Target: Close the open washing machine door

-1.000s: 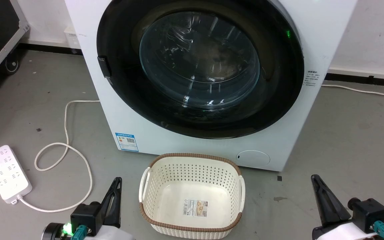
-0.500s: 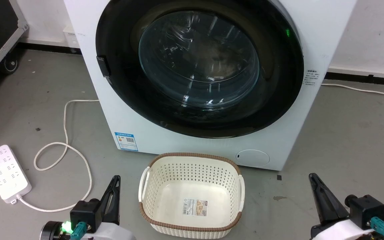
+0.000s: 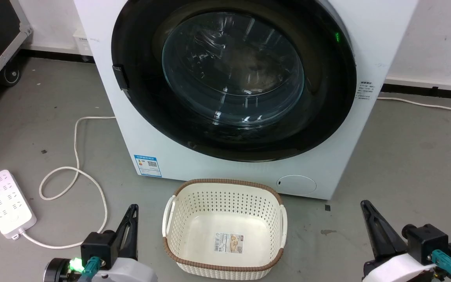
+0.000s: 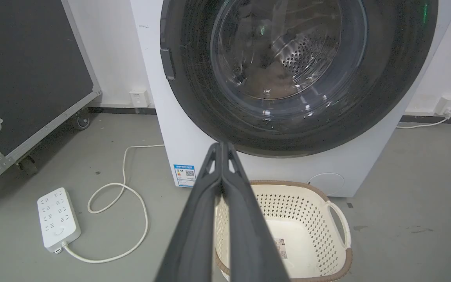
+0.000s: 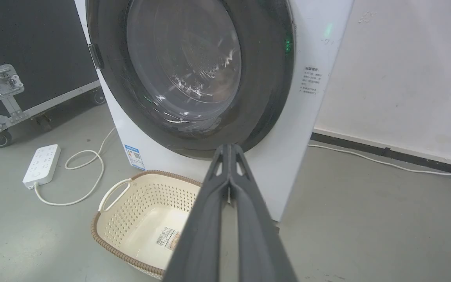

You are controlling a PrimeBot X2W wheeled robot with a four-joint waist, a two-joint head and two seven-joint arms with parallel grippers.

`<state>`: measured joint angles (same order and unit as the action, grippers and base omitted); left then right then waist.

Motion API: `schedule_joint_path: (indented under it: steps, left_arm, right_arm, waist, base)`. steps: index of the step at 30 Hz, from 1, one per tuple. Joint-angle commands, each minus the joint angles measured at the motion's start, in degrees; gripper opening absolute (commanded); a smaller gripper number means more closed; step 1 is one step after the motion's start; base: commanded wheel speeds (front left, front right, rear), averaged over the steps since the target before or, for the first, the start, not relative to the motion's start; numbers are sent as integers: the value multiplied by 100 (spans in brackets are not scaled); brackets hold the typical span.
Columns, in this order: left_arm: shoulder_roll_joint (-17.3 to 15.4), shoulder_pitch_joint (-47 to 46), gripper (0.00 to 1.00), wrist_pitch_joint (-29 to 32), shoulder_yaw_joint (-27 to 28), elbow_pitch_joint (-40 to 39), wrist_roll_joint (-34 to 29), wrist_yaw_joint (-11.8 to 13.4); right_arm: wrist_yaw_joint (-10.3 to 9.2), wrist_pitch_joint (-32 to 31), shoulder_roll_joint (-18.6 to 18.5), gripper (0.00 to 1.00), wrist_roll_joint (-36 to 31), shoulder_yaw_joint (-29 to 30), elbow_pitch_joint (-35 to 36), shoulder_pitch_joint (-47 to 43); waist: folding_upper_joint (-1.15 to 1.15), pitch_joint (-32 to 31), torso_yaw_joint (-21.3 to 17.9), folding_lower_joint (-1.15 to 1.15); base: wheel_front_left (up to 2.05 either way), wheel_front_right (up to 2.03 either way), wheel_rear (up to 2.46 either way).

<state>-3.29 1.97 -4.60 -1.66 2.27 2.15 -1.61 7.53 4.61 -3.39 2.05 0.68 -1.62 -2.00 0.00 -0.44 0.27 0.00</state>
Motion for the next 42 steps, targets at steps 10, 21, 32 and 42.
schedule_joint_path:
  steps: [10,21,32,42]
  left_arm:
    - [14,-123,0,127,54,-77,-80,66]
    - [26,-157,0,279,105,-145,-142,109]
    - [37,-186,0,407,149,-203,-193,146]
    - [41,-197,0,460,166,-227,-215,161]
  right_arm:
    - [-3,-136,35,0,-68,-24,70,103]
    - [-4,-284,42,0,-130,-44,112,147]
    - [-4,-409,49,0,-183,-61,147,184]
    - [-4,-461,51,0,-205,-68,162,200]
  waist:
    - [0,11,-7,0]
    - [0,26,-16,0]
    - [0,39,-24,0]
    - [0,44,-27,0]
  base:
    - [0,0,0]
    - [0,0,0]
    - [0,0,0]
    - [0,0,0]
